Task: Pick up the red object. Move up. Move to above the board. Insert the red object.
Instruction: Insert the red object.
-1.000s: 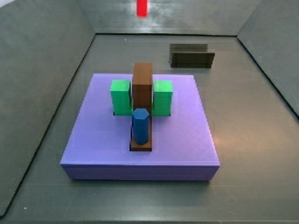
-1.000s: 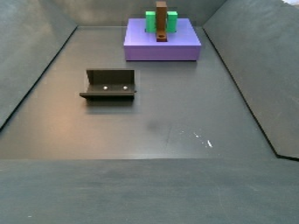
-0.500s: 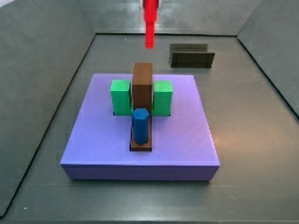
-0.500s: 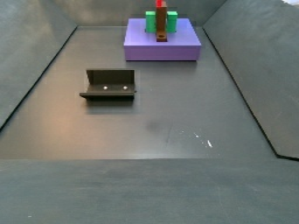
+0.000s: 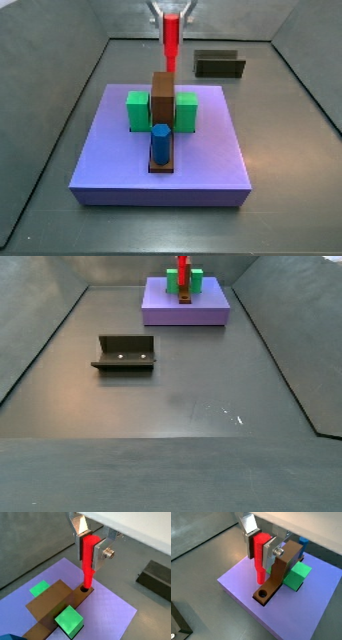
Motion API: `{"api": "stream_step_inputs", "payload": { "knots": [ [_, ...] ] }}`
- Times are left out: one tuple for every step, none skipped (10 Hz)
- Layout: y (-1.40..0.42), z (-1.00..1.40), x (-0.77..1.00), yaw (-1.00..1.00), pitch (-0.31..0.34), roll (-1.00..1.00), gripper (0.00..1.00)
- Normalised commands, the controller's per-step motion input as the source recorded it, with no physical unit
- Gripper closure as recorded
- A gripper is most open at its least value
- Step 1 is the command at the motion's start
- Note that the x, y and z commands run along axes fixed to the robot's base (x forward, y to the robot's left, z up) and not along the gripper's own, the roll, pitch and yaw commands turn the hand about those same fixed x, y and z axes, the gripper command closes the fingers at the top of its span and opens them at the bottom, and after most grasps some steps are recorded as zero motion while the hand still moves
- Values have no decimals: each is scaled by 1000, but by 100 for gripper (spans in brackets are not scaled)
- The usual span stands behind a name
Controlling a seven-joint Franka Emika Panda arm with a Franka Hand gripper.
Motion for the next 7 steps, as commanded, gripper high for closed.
{"api": "stream_step_inputs", "payload": {
  "knots": [
    [0,-269,0,0,-53,77,100],
    [0,-309,0,0,-26,86,100],
    [71,-311,0,0,-19,106,100],
    [74,-229,-54,-37,-17,31,100],
    [0,-183,0,-20,-4,0,100],
    [0,-191,0,-11,-3,0,100],
    [0,-209,0,-40,-4,0,100]
  ]
}}
